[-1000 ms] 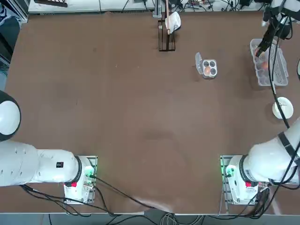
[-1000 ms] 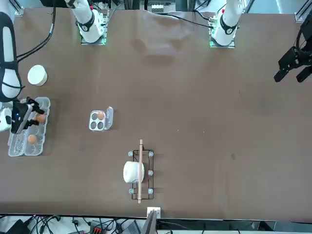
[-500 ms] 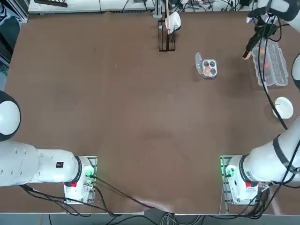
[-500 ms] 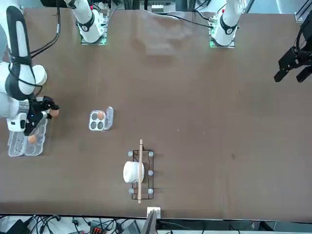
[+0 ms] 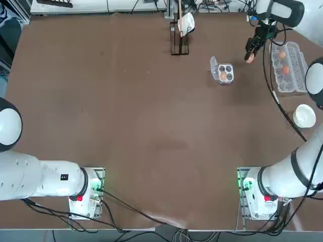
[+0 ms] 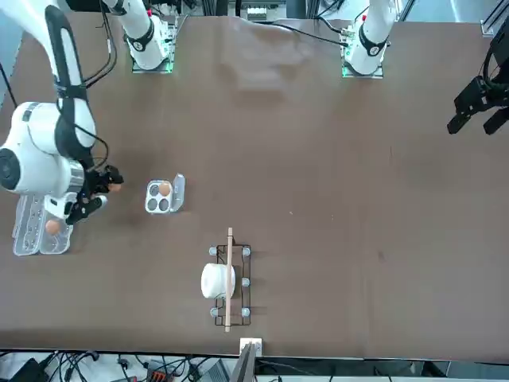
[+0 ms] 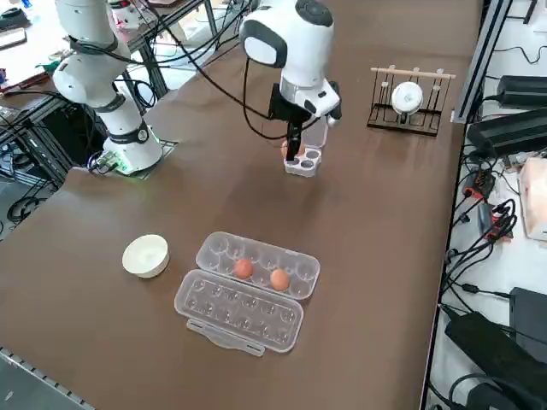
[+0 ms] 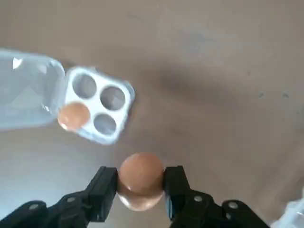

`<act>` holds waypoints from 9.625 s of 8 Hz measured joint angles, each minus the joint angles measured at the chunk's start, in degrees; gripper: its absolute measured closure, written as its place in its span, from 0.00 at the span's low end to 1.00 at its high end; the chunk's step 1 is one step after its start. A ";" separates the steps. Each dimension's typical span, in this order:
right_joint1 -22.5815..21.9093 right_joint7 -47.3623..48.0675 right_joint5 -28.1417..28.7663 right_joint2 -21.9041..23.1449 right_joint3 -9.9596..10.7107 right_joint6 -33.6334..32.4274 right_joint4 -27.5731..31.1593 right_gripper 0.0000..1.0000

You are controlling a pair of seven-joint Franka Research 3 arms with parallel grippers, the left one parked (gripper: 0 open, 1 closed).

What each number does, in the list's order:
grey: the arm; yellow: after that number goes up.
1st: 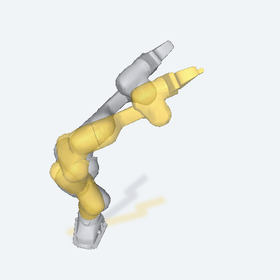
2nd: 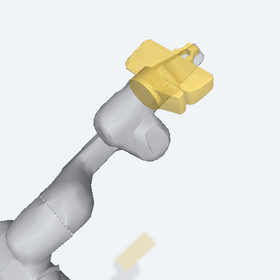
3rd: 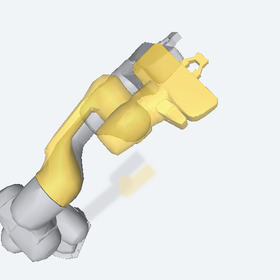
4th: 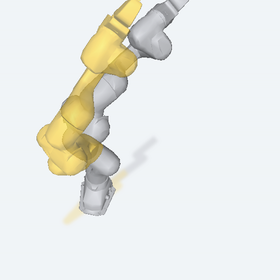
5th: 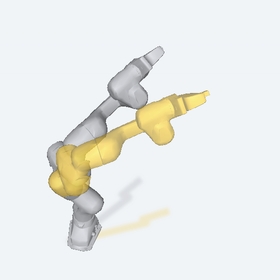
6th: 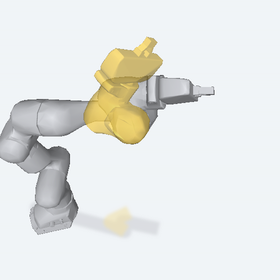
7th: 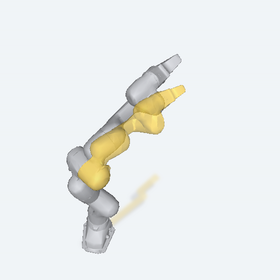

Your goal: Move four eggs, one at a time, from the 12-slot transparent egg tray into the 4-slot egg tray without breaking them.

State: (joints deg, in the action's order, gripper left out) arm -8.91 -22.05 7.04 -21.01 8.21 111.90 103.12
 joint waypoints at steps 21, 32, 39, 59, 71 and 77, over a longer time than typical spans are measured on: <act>-12.16 31.00 0.40 -5.02 -0.03 21.32 7.13 0.42; -12.26 31.16 0.68 -4.94 -0.20 21.69 7.73 0.00; -11.61 20.13 -0.56 3.68 5.99 9.42 4.39 0.00; 9.18 -69.89 -3.61 -3.18 12.76 12.53 2.70 0.00; 14.41 -89.13 0.60 -11.25 12.69 24.06 2.87 0.05; 15.59 -93.44 3.42 -13.14 12.48 26.18 2.87 0.15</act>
State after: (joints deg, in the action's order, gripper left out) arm 6.68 -115.49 10.46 -34.16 20.69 138.09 105.99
